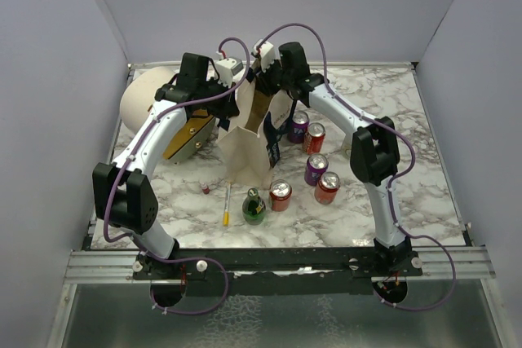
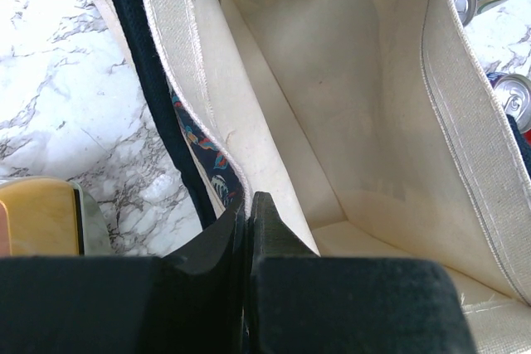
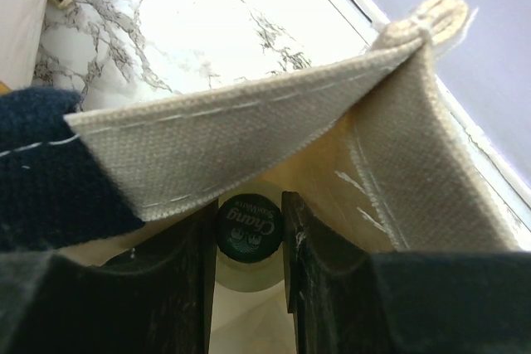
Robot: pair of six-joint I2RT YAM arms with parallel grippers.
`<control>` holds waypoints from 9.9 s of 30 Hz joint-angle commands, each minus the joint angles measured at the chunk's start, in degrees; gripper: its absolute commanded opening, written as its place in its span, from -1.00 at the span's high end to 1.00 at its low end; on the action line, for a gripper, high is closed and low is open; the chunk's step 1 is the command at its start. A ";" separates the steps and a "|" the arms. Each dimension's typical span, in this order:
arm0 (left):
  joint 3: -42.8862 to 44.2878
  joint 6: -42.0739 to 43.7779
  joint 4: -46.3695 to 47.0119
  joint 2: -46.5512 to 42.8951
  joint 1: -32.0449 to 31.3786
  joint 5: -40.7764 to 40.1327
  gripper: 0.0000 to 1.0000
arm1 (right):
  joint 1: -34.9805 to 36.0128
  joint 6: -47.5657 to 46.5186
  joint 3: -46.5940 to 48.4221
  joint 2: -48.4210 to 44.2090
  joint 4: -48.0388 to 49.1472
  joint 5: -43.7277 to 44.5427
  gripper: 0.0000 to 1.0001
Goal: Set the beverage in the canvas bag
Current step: Place the drink in the canvas bag, then pick up the drink from the center of the board, then place the drink in the canvas bag.
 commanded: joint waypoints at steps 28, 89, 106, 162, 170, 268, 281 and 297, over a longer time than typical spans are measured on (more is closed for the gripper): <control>-0.35 -2.93 -3.52 0.15 0.14 0.46 1.00 | -1.68 -3.54 0.61 -3.17 0.10 -3.92 0.07; 3.34 -8.42 -0.15 0.85 0.20 2.84 1.00 | -7.36 -2.13 -40.27 -42.37 -17.42 3.16 -0.60; 3.07 -7.14 -0.42 0.42 0.20 1.99 1.00 | -8.97 -4.41 -35.58 -29.74 -20.63 2.27 -0.74; 1.59 -7.20 -0.66 -1.21 0.19 1.67 1.00 | -10.08 1.16 12.41 -27.47 -29.15 -4.95 0.65; 1.24 -7.53 -0.77 -1.78 0.20 1.40 1.00 | -4.85 1.79 17.39 -25.62 -28.26 -6.08 0.73; -3.44 -6.12 -0.19 -0.80 0.28 2.37 1.00 | -0.50 -8.64 15.34 0.10 -33.20 -2.97 0.98; -4.12 -5.66 -0.15 -0.51 0.50 2.91 1.00 | -1.77 -10.15 14.44 2.73 -32.44 -1.37 0.98; -3.40 -4.76 -0.59 0.71 0.68 3.52 1.00 | -3.49 -12.52 17.03 6.70 -29.60 0.40 0.94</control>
